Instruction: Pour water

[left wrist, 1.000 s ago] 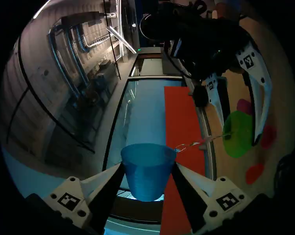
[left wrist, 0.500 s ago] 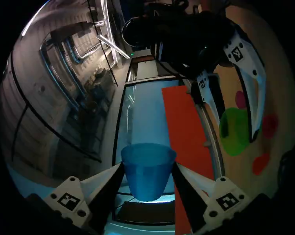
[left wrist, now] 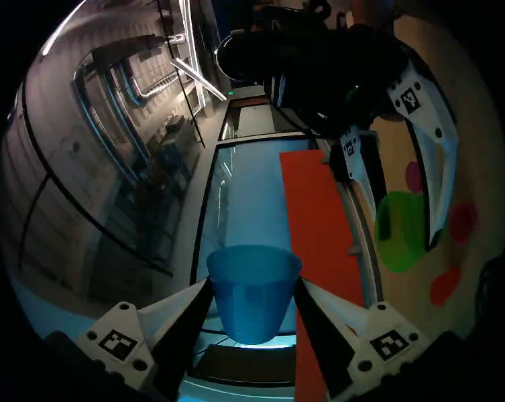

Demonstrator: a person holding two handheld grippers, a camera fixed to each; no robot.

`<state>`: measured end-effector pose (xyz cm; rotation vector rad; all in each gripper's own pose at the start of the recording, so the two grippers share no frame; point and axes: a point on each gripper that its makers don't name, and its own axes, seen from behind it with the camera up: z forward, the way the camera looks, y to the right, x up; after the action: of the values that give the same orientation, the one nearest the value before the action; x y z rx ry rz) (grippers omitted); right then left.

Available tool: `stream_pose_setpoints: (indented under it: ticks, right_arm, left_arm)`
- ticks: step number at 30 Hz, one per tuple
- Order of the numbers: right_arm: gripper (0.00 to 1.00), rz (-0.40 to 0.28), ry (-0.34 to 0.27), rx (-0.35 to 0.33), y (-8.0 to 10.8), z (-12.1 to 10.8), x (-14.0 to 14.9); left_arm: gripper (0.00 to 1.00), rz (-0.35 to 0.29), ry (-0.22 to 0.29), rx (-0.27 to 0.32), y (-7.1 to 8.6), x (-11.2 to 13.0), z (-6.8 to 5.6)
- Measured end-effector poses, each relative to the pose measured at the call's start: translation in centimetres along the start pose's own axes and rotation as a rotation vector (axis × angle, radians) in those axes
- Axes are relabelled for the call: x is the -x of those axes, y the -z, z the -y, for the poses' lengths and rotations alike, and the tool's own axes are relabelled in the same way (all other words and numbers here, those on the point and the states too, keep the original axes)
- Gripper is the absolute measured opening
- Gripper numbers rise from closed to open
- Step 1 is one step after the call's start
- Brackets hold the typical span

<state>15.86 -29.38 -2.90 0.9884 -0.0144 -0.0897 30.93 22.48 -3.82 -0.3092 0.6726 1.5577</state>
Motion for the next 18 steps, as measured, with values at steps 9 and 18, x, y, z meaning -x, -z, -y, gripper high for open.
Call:
stream_pose_setpoints:
  ticks: [9,18]
  right_arm:
    - [0.91,-0.01,-0.005,0.008,0.2,-0.2,-0.2]
    - [0.9,-0.014,-0.008,0.016,0.2,-0.5,-0.1]
  left_arm:
    - [0.83,0.051,0.302,0.03,-0.6,2.1,-1.8]
    - [0.83,0.083,0.639,0.063,-0.7,3.7,-3.3]
